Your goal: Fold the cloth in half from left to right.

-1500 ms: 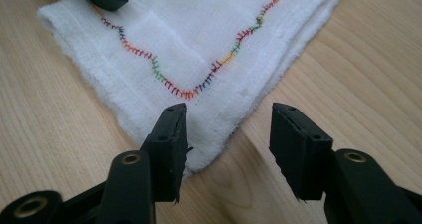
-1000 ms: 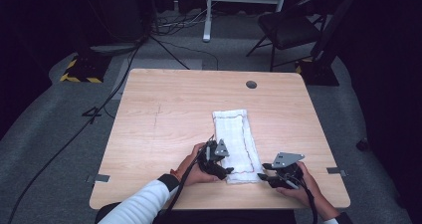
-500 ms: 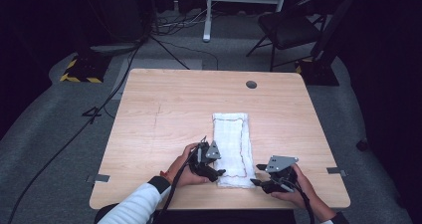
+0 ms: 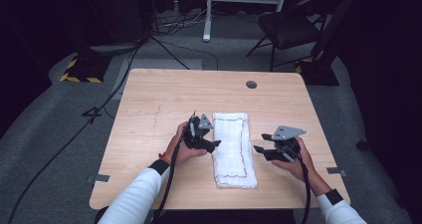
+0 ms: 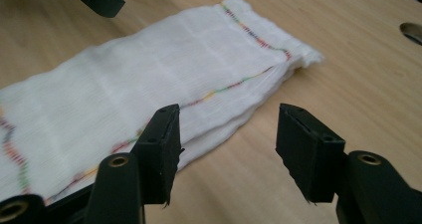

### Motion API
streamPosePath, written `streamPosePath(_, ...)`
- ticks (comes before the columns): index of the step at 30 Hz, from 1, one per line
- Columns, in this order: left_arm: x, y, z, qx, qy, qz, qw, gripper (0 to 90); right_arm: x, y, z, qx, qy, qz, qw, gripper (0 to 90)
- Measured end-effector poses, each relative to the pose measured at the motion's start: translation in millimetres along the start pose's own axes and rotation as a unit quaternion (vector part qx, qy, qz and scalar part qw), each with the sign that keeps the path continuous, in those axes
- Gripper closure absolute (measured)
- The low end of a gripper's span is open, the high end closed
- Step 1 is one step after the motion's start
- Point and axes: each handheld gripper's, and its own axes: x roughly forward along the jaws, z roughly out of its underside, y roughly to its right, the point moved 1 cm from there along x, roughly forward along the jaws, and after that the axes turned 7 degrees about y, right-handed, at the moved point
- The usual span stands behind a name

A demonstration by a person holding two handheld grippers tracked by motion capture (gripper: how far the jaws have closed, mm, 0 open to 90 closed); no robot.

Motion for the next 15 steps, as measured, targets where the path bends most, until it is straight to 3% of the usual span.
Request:
streamPosePath(5,21.5,-23.6,-10.8,-0.009,-0.012,-0.036,0.9992,24.6,30.2,28.3,-11.0,-0.003,-0.022,0.025,0.9994,44.4)
streamPosePath(8,33.0,-33.3,-15.4,-0.017,-0.016,-0.041,0.9989,23.8,47.7,41.9,-16.0,0.019,-0.025,0.027,0.9991,44.8)
streamPosePath(15,52.5,-51.1,-24.0,-0.045,-0.022,-0.051,0.9975,24.0,72.2,53.8,-32.2,0.027,-0.023,0.034,0.9988,46.2)
